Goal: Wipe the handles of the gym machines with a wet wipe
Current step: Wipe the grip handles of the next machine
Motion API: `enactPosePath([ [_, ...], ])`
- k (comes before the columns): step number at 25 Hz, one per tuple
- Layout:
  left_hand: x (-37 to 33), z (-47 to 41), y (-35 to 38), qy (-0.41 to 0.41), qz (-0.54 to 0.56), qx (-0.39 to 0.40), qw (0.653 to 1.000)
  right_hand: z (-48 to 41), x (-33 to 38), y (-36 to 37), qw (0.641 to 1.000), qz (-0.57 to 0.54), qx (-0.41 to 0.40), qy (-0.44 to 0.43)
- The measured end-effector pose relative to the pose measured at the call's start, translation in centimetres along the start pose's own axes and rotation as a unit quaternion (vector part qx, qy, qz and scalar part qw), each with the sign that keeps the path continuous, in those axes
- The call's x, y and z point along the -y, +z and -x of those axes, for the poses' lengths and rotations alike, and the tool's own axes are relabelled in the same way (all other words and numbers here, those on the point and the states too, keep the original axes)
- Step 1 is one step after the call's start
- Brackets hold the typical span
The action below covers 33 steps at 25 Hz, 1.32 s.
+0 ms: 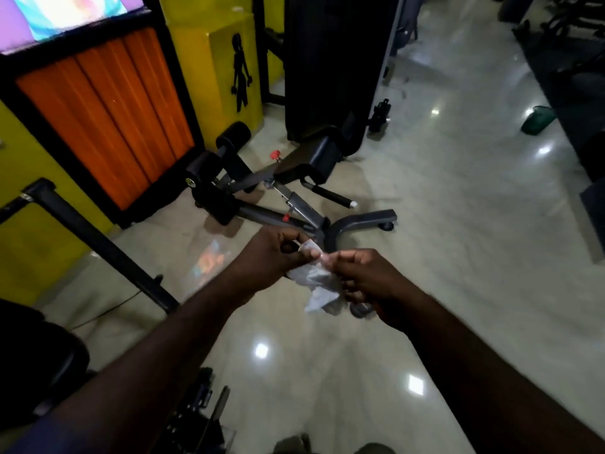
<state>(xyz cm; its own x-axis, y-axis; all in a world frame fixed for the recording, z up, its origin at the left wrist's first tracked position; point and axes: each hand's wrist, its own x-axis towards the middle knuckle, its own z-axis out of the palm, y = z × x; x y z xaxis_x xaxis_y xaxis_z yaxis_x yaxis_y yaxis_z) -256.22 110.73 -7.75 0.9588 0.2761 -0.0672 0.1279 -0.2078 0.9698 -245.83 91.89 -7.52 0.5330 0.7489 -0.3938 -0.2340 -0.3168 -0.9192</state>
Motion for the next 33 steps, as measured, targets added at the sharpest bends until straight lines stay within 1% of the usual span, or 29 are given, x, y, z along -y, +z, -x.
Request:
enactPosePath([
  [3,-0.3,-4.3,-2.7,-0.005,-0.014,-0.049,0.999,-6.5,1.7,-1.1,0.998,0.047,0.034,-0.031],
  [6,0.6,-8.0,-5.7,-0.044,-0.025,-0.14,0.989,-14.3,3.6,-1.6,0.992,0.064,0.103,-0.046],
  [8,0.6,-9.7,-7.9,-0.083,-0.017,-0.206,0.975,-19.6,5.4,-1.2,0.984,0.066,0.16,-0.046],
  [10,0.4,-10.5,-10.3,-0.128,-0.017,-0.245,0.961,-24.2,7.5,-0.1,0.975,0.062,0.21,-0.045],
  [12,0.6,-10.3,-12.2,-0.139,-0.027,-0.287,0.947,-27.6,9.5,1.7,0.964,0.054,0.257,-0.047],
  [13,0.9,-10.0,-13.4,-0.144,-0.021,-0.333,0.932,-29.3,10.5,3.0,0.954,0.055,0.29,-0.045],
  [15,1.8,-9.1,-15.7,-0.156,0.0,-0.423,0.893,-32.0,11.9,6.2,0.926,0.077,0.367,-0.046],
  [16,2.4,-8.4,-16.9,-0.158,0.007,-0.455,0.876,-33.3,12.4,8.1,0.911,0.105,0.395,-0.051],
  [18,4.3,-6.8,-19.6,-0.162,0.024,-0.501,0.85,-36.1,12.9,12.6,0.893,0.15,0.419,-0.064],
  [21,7.2,-4.8,-25.0,-0.154,0.056,-0.558,0.813,-40.2,14.1,19.9,0.875,0.163,0.452,-0.056],
  [25,10.9,-3.7,-34.3,-0.167,0.067,-0.6,0.779,-45.9,16.3,29.5,0.837,0.217,0.5,-0.048],
  [26,11.2,-3.6,-36.6,-0.166,0.064,-0.607,0.774,-47.1,17.1,31.7,0.829,0.221,0.511,-0.06],
  [27,11.4,-3.5,-38.7,-0.167,0.061,-0.611,0.771,-48.2,17.8,33.7,0.826,0.22,0.513,-0.078],
  [29,12.1,-3.1,-42.6,-0.175,0.067,-0.633,0.751,-50.7,19.0,37.1,0.83,0.204,0.511,-0.095],
  [31,12.5,-2.7,-46.0,-0.176,0.072,-0.66,0.727,-53.3,20.6,40.4,0.822,0.191,0.53,-0.089],
  [33,13.5,-2.7,-49.3,-0.185,0.07,-0.677,0.709,-56.3,22.2,43.5,0.806,0.204,0.547,-0.093],
])
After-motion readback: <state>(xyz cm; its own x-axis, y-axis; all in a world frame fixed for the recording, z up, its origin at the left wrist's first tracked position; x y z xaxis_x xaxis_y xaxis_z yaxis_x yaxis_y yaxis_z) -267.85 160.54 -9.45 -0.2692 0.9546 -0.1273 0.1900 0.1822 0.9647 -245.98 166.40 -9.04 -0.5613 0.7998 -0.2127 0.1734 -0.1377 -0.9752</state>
